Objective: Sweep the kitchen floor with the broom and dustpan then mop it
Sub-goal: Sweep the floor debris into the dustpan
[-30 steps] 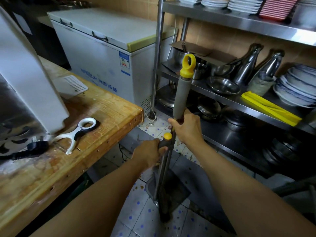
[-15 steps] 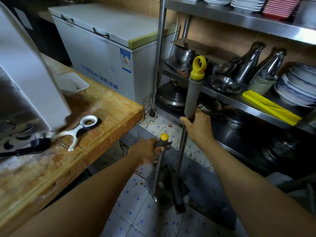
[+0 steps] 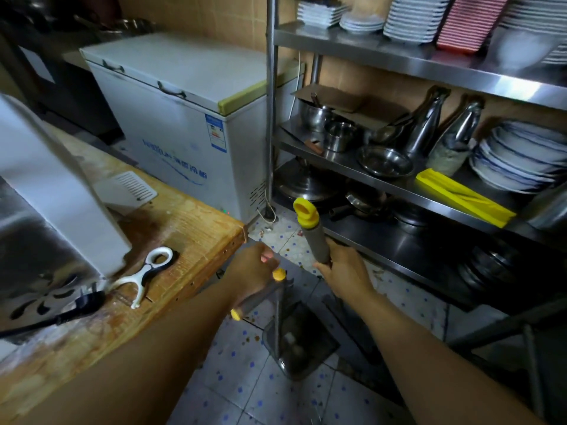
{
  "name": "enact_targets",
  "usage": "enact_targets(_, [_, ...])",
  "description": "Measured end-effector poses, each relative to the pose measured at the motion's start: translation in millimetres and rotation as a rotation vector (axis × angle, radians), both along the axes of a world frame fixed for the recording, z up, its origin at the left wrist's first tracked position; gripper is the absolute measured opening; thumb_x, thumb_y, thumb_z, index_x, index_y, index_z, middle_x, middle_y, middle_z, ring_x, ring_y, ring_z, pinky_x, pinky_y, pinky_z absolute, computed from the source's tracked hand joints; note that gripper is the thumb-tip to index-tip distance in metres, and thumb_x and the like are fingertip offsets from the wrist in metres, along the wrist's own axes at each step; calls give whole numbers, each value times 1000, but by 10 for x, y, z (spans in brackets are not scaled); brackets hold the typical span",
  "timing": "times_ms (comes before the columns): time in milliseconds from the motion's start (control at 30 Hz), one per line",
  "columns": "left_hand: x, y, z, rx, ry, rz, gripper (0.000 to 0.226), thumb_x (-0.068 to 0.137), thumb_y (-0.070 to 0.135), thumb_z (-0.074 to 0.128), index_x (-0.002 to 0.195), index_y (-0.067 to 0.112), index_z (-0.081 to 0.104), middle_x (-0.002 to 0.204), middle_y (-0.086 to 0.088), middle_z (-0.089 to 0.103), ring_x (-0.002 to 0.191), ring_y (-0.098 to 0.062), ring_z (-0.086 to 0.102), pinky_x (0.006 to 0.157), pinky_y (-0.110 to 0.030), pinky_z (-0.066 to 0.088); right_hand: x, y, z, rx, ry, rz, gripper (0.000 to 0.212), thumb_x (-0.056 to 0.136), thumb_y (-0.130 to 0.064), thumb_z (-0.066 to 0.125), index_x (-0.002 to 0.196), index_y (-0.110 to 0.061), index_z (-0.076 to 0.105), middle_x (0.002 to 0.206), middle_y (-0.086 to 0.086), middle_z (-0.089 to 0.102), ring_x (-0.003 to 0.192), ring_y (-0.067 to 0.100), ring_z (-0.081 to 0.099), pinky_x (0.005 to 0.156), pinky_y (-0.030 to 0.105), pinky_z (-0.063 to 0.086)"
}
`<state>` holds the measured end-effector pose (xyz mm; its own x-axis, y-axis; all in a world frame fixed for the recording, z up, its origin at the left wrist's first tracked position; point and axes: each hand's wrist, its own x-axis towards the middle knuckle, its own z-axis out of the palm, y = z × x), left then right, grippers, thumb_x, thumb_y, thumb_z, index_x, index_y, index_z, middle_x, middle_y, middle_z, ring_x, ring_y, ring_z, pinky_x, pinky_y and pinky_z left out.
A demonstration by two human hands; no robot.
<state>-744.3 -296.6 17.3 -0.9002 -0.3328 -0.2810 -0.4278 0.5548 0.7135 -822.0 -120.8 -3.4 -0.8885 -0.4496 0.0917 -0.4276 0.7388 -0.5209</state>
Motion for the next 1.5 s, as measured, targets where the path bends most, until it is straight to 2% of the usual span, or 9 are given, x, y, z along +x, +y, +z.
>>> enact_targets(167, [194, 155, 682, 652, -159, 187, 32, 100, 34, 43, 103, 5, 57, 94, -11, 67, 75, -17, 65, 63, -23, 52, 94, 143, 52, 95, 51, 24, 24, 85, -18, 65, 108, -9, 63, 97, 14, 68, 92, 34, 62, 70, 34, 46])
enact_targets(433, [249, 462, 853, 979, -539, 93, 61, 89, 62, 39, 97, 5, 60, 94, -13, 69, 66, -17, 71, 46, -18, 53, 183, 413, 108, 104, 224, 186, 17, 69, 6, 69, 77, -6, 60, 68, 12, 63, 59, 30, 60, 51, 25, 29])
enact_targets(567, [259, 632, 811, 1010, -639, 73, 40, 88, 47, 53, 97, 7, 55, 89, -11, 65, 54, -14, 68, 46, -19, 53, 196, 514, -37, 81, 263, 270, 25, 61, 9, 72, 78, -8, 62, 68, 9, 64, 57, 27, 63, 43, 26, 42])
enact_targets(733, [268, 893, 697, 826, -672, 12, 29, 96, 32, 48, 74, 13, 51, 45, 5, 54, 33, -1, 49, 34, -9, 33, 206, 611, -168, 69, 284, 319, 12, 65, -8, 56, 76, -14, 56, 69, 3, 62, 56, 20, 61, 44, 21, 39])
enact_targets(833, [319, 1077, 635, 691, -627, -14, 27, 98, 23, 42, 73, 15, 46, 38, 7, 51, 30, 0, 46, 35, -9, 27, 207, 689, -288, 170, 182, 336, 17, 72, -4, 56, 87, -9, 59, 86, 9, 64, 74, 28, 64, 54, 35, 53])
enact_targets(1000, [431, 1304, 454, 420, -507, -63, 16, 90, 18, 55, 77, 10, 52, 70, -9, 56, 63, -20, 51, 60, -25, 43, 278, 768, -315, 337, 15, 137, 35, 90, -3, 49, 124, -12, 52, 126, 9, 48, 109, 27, 54, 85, 36, 48])
enact_targets(1133, [490, 1452, 422, 135, -430, -173, 20, 88, 25, 57, 73, 12, 52, 71, -1, 46, 63, -12, 45, 57, -22, 37, 278, 675, -185, 91, -345, -198, 28, 98, -18, 41, 121, -6, 53, 126, 16, 53, 111, 31, 52, 90, 34, 43])
enact_targets(1267, [515, 1551, 360, 143, -423, -182, 30, 89, 24, 57, 65, 16, 42, 66, -1, 42, 56, -11, 39, 51, -22, 33, 273, 429, -150, -176, -797, -372, 65, 97, -39, 47, 145, -1, 29, 145, 16, 39, 129, 34, 43, 105, 39, 41])
enact_targets(1500, [562, 1479, 278, 173, -338, -135, 24, 83, 16, 61, 64, 14, 48, 68, -5, 52, 61, -17, 49, 56, -26, 41, 300, 232, -137, -207, -930, -516, 49, 91, -6, 54, 137, 5, 40, 128, 23, 55, 109, 34, 60, 91, 42, 53])
